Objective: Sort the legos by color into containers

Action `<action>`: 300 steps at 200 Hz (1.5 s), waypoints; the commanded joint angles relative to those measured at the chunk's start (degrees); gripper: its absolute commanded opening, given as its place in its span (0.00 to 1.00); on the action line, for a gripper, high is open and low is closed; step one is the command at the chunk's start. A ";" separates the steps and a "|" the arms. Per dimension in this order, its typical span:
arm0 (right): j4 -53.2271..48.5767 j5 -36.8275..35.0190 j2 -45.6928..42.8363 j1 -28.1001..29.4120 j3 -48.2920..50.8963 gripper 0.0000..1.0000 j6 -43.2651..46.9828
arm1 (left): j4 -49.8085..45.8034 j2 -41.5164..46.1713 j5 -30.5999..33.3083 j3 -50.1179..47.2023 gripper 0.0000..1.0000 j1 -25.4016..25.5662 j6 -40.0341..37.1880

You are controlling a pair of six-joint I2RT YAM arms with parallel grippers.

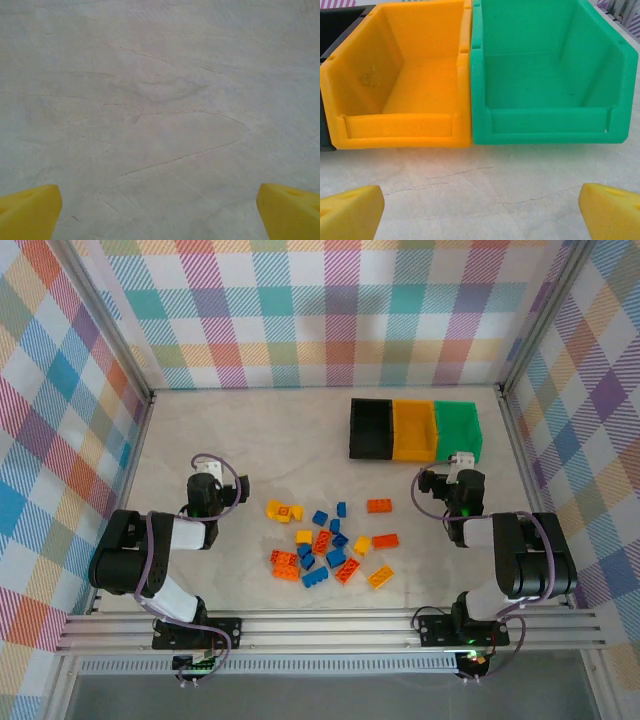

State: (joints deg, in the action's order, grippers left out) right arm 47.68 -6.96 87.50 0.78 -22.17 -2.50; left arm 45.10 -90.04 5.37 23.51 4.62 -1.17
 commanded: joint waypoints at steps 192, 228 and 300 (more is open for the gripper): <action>2.07 0.55 0.19 0.24 -0.06 1.00 -0.31 | 0.51 0.38 -0.79 0.84 1.00 -0.70 -0.70; 1.76 0.50 0.25 0.20 -0.24 1.00 -0.27 | 0.51 0.38 -0.73 0.93 1.00 -0.72 -0.72; -12.12 -2.13 -6.94 0.29 -4.38 1.00 -1.89 | -17.73 6.08 -3.14 8.95 1.00 -0.62 -1.75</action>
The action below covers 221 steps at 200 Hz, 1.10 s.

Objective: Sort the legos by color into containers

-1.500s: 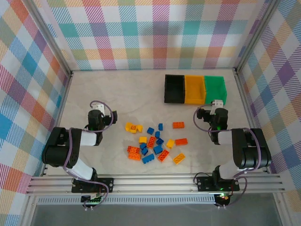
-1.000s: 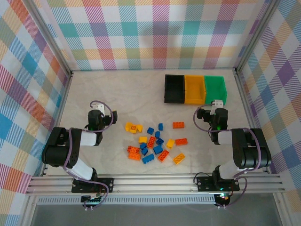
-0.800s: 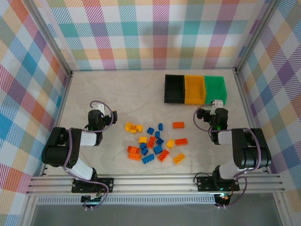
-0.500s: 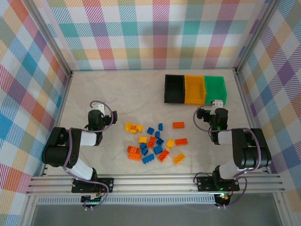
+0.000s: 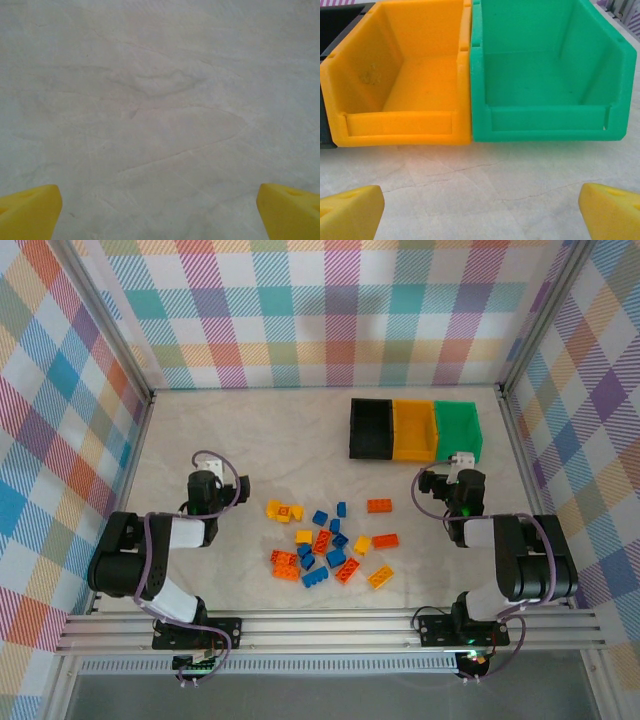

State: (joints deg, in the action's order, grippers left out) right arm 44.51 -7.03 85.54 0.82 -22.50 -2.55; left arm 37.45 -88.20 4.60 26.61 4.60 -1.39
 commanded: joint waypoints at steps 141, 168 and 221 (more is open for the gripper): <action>-53.91 4.53 -9.57 -1.69 -29.33 1.00 -31.09 | -4.20 24.06 -17.25 8.36 1.00 -0.22 26.03; -62.96 8.95 -0.92 -1.69 -39.54 1.00 -25.64 | -30.94 22.59 -8.53 17.88 1.00 -0.25 43.53; -71.83 7.32 16.16 -1.69 -56.21 0.90 -21.13 | -30.11 24.14 -10.24 16.27 1.00 -0.27 43.63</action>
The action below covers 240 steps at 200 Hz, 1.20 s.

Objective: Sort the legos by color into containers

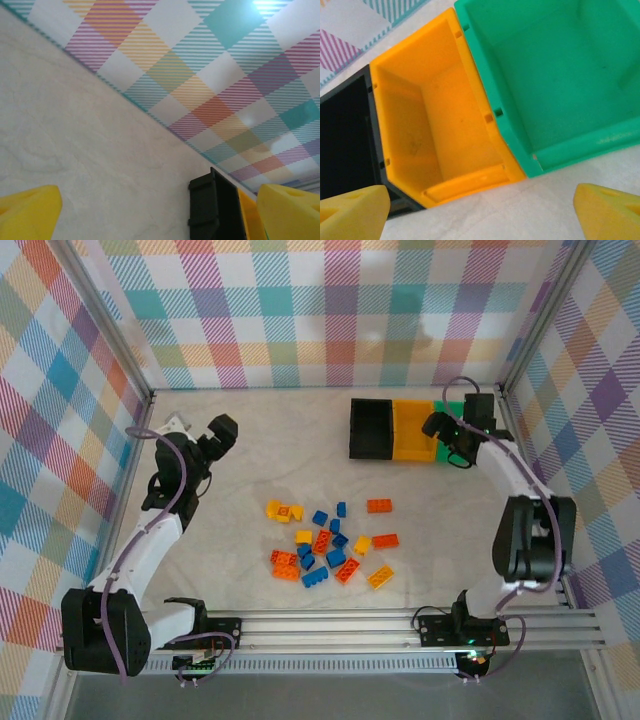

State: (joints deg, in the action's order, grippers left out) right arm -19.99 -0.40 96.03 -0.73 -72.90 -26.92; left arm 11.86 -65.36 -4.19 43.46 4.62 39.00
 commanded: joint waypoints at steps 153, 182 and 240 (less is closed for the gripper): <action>-19.87 -3.02 30.11 2.46 -32.00 0.36 7.26 | -15.52 4.82 -11.07 -0.89 0.90 3.73 5.78; -17.38 -1.55 27.62 5.39 -28.31 0.16 7.23 | -18.26 3.98 -10.78 0.58 0.88 5.24 5.09; -11.59 -0.60 19.75 15.82 -16.01 0.00 2.35 | -20.97 6.76 -9.52 -2.11 0.89 7.45 5.92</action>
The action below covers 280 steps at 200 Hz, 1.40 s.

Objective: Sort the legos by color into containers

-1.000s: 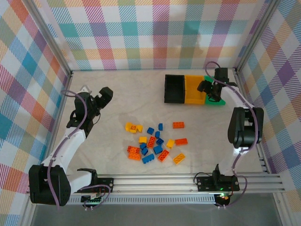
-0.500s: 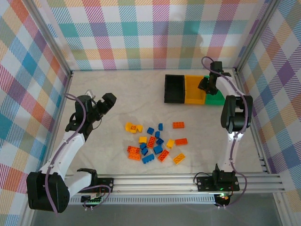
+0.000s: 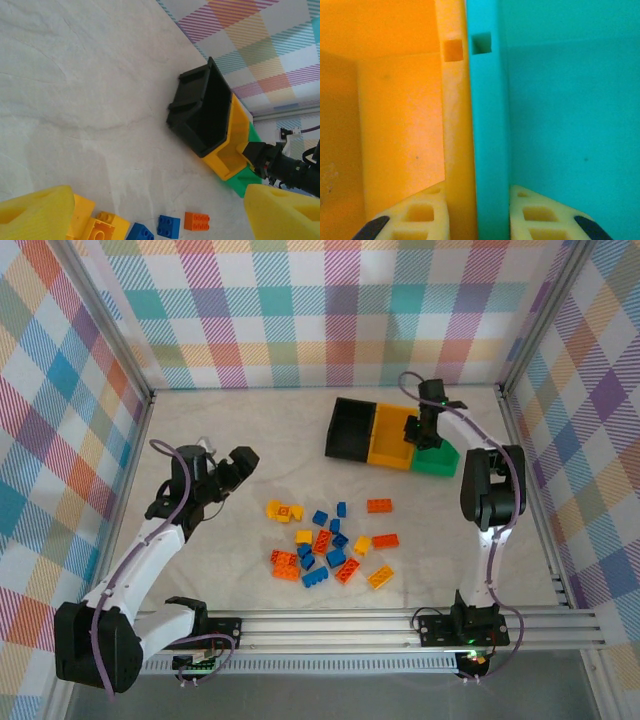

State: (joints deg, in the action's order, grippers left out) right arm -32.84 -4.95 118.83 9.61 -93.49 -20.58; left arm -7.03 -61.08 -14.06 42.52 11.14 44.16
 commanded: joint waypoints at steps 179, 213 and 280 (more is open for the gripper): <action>1.69 -0.63 -6.15 21.49 12.97 0.10 -14.27 | -7.56 10.39 -0.17 -6.30 1.00 1.28 0.30; 2.83 0.10 -6.75 21.50 12.12 0.36 -12.84 | -6.80 10.16 -1.09 -6.16 1.00 1.26 0.40; 4.98 -0.24 -17.98 22.27 16.63 0.77 -13.02 | -7.53 9.94 -1.54 -5.08 1.00 2.33 -1.27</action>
State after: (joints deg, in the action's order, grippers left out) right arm -28.62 -5.32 107.83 31.00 -79.15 -32.69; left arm -14.76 -51.62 -14.55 36.88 11.73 44.10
